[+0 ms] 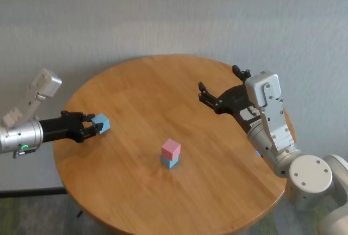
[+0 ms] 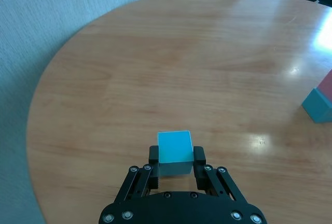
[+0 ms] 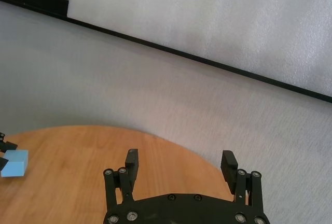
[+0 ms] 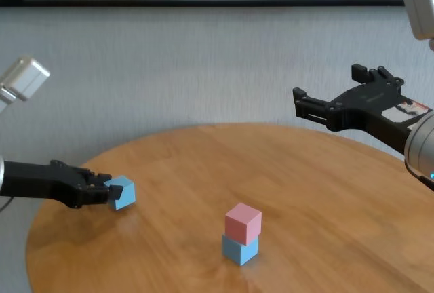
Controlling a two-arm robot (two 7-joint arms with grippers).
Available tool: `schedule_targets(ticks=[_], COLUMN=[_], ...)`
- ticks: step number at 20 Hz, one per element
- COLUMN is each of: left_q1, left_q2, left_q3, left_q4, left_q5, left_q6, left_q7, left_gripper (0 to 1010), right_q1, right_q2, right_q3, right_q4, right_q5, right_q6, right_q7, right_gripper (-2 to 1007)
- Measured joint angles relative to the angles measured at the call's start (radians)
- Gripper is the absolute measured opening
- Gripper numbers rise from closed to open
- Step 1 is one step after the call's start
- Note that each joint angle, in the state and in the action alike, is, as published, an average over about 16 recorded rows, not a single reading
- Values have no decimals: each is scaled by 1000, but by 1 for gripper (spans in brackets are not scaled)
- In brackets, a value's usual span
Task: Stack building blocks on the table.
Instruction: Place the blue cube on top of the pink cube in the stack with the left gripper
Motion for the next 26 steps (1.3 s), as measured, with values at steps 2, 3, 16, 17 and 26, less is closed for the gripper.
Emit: schedule_targets(ticks=[2, 3, 16, 17, 26], left_q1=[27, 42, 227, 237, 237], left_q2=[19, 31, 216, 228, 256], left_q3=[-5, -8, -42, -42, -1], left_q4=[-67, -105, -625, -659, -784], left_q5=[-4, -6, -89, -99, -155], left_q6=[21, 31, 116, 120, 138], left_q7=[7, 8, -102, -118, -250], left_gripper=[394, 394, 394, 394, 394], right_q1=[0, 0, 0, 0, 0], right_q2=[0, 0, 0, 0, 0], right_q3=[0, 0, 0, 0, 0], right_q4=[0, 0, 0, 0, 0], right_q5=[0, 0, 0, 0, 0], right_q6=[0, 0, 0, 0, 0], right_q7=[0, 0, 0, 0, 0], right_gripper=[1005, 1005, 1005, 1005, 1005])
